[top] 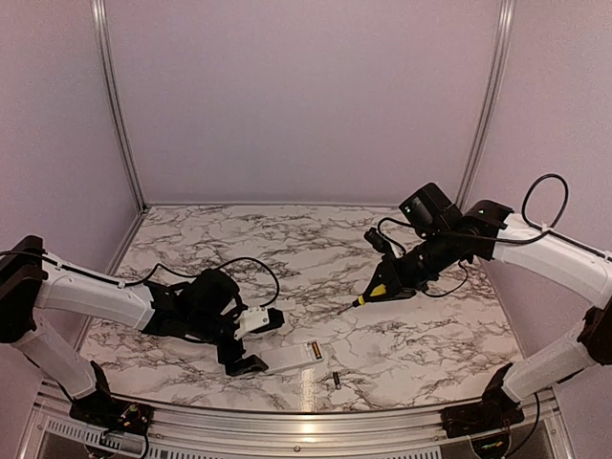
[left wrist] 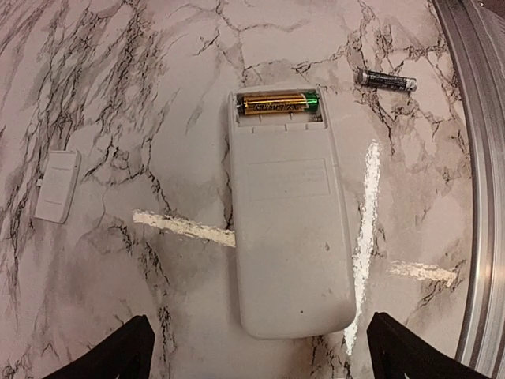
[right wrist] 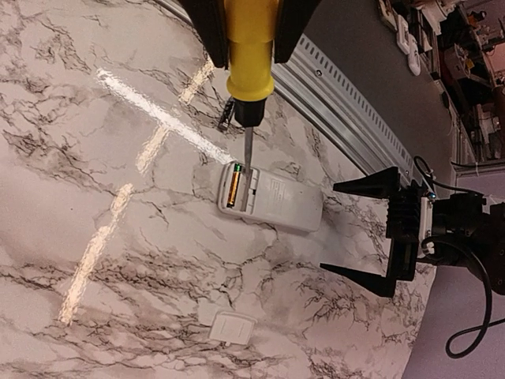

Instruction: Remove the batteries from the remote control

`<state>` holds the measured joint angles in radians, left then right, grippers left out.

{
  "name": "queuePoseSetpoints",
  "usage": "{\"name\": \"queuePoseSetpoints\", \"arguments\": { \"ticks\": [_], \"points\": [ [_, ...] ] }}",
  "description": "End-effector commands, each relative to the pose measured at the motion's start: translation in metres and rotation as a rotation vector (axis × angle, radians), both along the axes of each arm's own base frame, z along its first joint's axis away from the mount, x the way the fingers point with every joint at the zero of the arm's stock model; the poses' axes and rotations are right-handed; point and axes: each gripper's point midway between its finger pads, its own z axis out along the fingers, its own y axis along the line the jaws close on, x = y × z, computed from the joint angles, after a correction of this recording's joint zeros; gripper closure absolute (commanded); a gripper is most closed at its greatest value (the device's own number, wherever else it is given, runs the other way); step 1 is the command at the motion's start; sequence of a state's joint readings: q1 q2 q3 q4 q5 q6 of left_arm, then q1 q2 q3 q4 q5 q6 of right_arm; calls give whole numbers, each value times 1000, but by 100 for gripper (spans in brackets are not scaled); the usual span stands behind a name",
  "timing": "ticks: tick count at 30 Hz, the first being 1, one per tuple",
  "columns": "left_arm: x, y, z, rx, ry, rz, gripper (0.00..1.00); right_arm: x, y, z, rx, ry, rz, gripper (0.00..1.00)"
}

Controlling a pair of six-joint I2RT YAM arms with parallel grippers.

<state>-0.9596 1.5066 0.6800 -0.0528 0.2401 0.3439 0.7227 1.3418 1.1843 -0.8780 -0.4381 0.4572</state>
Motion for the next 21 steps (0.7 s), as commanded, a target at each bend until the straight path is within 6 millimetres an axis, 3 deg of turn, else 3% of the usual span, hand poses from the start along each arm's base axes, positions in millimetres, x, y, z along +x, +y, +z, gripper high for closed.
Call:
{"name": "queuePoseSetpoints", "arguments": {
  "ticks": [1,21],
  "points": [
    [-4,-9,-10,51,45,-66,1,-3,-6,5,-6,-9,-31,100],
    [-12,-55,-26,62,110,-75,1,4,-1,1,-16,-1,-34,100]
  ]
}}
